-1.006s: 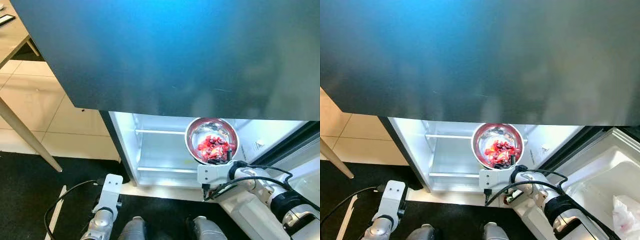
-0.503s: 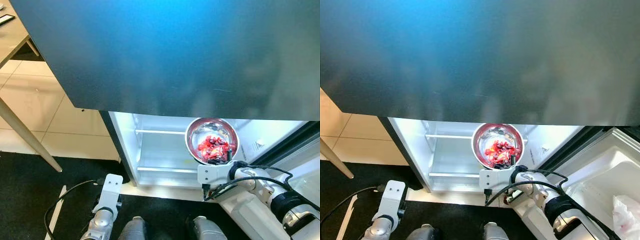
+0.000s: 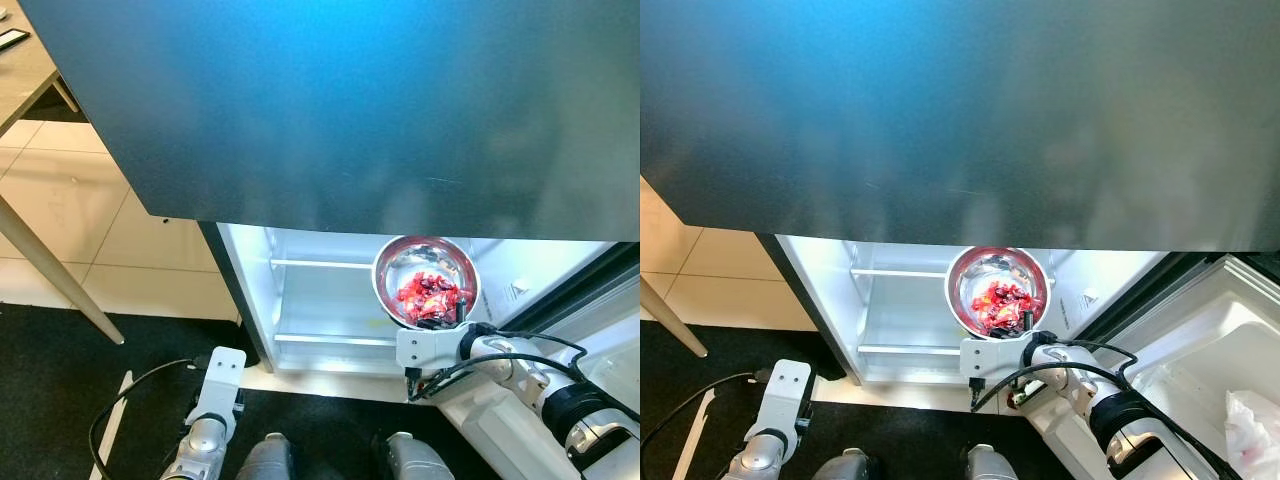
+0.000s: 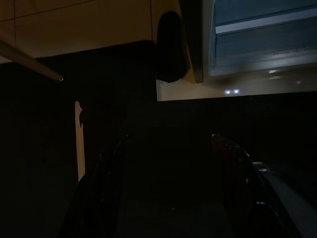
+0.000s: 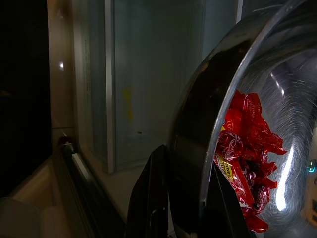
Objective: Restocking fridge
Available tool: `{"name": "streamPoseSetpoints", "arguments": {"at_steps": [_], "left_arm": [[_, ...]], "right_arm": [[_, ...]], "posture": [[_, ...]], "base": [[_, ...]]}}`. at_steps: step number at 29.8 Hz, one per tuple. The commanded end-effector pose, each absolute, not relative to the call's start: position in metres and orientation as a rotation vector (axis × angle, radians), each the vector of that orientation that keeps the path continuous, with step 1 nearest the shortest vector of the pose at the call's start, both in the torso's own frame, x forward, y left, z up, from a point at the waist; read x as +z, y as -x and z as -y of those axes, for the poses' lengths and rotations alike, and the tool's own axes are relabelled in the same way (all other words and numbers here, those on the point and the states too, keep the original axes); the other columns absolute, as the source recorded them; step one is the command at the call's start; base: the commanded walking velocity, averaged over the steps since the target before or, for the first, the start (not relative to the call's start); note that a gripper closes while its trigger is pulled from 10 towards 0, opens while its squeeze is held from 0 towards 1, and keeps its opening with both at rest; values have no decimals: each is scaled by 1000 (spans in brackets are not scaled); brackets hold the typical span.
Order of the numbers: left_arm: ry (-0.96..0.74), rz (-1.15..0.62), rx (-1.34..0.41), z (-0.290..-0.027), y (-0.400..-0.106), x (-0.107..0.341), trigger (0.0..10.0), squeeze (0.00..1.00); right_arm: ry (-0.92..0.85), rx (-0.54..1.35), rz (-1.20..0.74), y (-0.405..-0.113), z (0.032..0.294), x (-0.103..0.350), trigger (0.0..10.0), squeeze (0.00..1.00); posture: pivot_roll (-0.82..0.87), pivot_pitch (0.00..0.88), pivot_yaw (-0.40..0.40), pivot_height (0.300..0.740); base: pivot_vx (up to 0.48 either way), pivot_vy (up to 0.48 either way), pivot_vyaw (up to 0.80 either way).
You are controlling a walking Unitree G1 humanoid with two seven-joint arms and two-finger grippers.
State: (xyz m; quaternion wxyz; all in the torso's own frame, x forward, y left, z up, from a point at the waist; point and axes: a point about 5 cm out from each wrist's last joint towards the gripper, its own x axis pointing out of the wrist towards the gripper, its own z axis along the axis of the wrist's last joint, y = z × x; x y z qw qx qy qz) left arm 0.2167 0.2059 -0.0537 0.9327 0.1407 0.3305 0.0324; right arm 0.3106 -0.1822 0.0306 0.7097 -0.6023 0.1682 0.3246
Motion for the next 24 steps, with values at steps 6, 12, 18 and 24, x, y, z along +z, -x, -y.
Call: {"name": "streamPoseSetpoints", "arguments": {"at_steps": [6, 12, 18, 24], "left_arm": [[-279, -708, 65, -204, -210, -59, 10000, 0], [-280, -709, 64, -205, -210, -59, 10000, 0], [-281, -709, 64, -205, -210, -59, 10000, 0], [-283, -709, 63, -206, -210, -59, 10000, 0]], "right_arm": [[1316, 698, -355, -313, 184, 34, 10000, 0], [1317, 698, -354, -314, 183, 34, 10000, 0], [1316, 699, -353, -313, 183, 34, 10000, 0], [1316, 696, -353, -314, 183, 35, 10000, 0]], "posture": [[-37, 173, -38, 725], [-36, 171, -37, 725], [-36, 175, -36, 725], [-36, 174, -34, 725]], "base": [[0, 0, 0], [0, 0, 0], [0, 0, 0], [0, 0, 0]]}}
